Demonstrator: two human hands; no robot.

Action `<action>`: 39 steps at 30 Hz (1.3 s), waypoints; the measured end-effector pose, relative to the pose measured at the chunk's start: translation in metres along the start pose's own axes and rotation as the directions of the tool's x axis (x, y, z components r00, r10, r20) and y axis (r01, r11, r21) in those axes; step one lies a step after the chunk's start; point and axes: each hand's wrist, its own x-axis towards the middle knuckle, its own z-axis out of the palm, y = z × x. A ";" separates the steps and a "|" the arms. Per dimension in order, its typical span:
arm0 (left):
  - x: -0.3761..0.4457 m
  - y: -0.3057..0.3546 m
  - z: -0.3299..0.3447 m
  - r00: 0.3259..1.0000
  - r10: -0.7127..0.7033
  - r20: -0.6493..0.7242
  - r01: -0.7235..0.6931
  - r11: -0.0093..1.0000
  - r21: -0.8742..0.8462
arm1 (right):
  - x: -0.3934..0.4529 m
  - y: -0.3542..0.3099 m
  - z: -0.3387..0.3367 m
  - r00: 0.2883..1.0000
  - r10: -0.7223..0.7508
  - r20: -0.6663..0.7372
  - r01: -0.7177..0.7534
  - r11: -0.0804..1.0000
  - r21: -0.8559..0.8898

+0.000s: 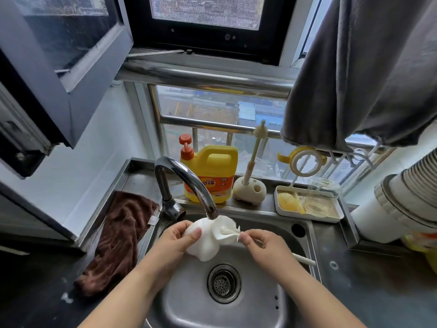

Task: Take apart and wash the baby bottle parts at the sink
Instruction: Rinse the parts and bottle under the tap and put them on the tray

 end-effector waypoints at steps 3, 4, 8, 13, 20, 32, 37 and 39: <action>-0.001 0.000 0.001 0.999 -0.001 0.035 -0.001 0.997 0.071 | 0.002 -0.007 0.006 0.999 -0.033 -0.002 0.033 0.999 -0.002; -0.001 -0.001 0.000 1.000 -0.004 0.025 0.003 0.998 0.057 | 0.004 -0.007 0.005 1.000 -0.006 -0.023 0.006 1.000 -0.005; -0.001 0.002 -0.004 1.000 -0.024 0.006 0.024 0.999 0.034 | 0.000 0.001 0.002 0.998 0.070 -0.005 -0.070 0.997 0.042; 0.000 -0.005 -0.002 0.999 -0.038 0.035 0.035 0.996 0.085 | 0.003 -0.006 0.005 0.999 0.039 -0.014 -0.038 0.999 0.019; -0.001 -0.003 -0.007 0.987 -0.056 0.154 0.037 0.992 0.125 | 0.001 -0.008 -0.001 0.995 -0.079 0.063 0.082 0.995 -0.058; 0.005 -0.005 0.000 0.988 -0.072 0.135 0.066 0.997 0.045 | 0.005 -0.008 0.002 0.996 -0.089 0.013 0.089 0.996 0.000; 0.000 -0.009 -0.009 0.990 -0.043 0.135 0.030 0.995 0.094 | 0.011 0.001 -0.008 0.997 -0.004 -0.077 -0.002 0.997 -0.072; 0.000 -0.007 -0.008 0.992 -0.027 0.127 0.014 0.995 0.101 | 0.007 -0.001 -0.006 0.998 -0.053 -0.018 0.053 0.998 -0.040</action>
